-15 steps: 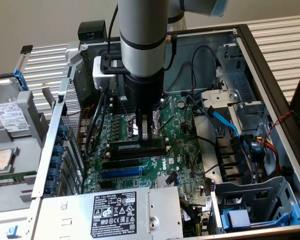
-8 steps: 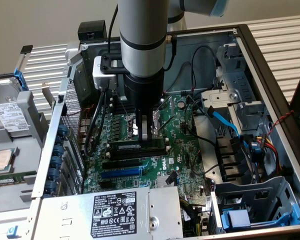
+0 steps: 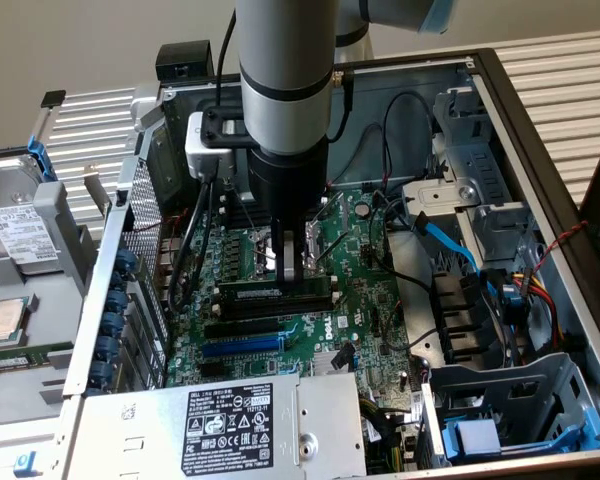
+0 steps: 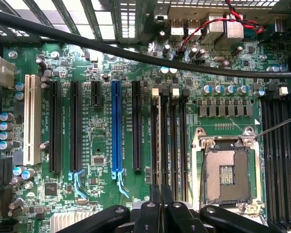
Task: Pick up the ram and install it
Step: 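Insert the ram into the slot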
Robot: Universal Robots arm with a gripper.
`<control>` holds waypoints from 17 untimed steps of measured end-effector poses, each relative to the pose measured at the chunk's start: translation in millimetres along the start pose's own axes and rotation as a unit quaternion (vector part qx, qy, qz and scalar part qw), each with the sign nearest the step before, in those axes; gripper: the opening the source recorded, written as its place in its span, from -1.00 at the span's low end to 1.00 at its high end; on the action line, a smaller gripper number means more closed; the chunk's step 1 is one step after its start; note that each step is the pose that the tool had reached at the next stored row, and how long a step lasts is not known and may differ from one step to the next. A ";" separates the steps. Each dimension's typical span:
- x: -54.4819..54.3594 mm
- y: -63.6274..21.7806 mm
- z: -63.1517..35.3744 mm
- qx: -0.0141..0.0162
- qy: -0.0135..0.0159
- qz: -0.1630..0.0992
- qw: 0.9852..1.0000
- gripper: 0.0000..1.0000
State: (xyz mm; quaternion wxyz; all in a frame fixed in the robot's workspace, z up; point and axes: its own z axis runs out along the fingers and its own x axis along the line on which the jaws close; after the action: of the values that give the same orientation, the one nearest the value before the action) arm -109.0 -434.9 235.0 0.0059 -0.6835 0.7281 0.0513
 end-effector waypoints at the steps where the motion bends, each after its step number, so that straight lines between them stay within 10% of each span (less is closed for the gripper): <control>1: 0.0 0.0 0.0 0.000 0.000 0.000 1.000 -0.76; 17: 0.0 0.0 0.0 -0.001 0.001 -0.008 1.000 -0.76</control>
State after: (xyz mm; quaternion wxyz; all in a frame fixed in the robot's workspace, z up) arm -109.0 -434.9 235.0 0.0050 -0.6891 0.7228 0.0509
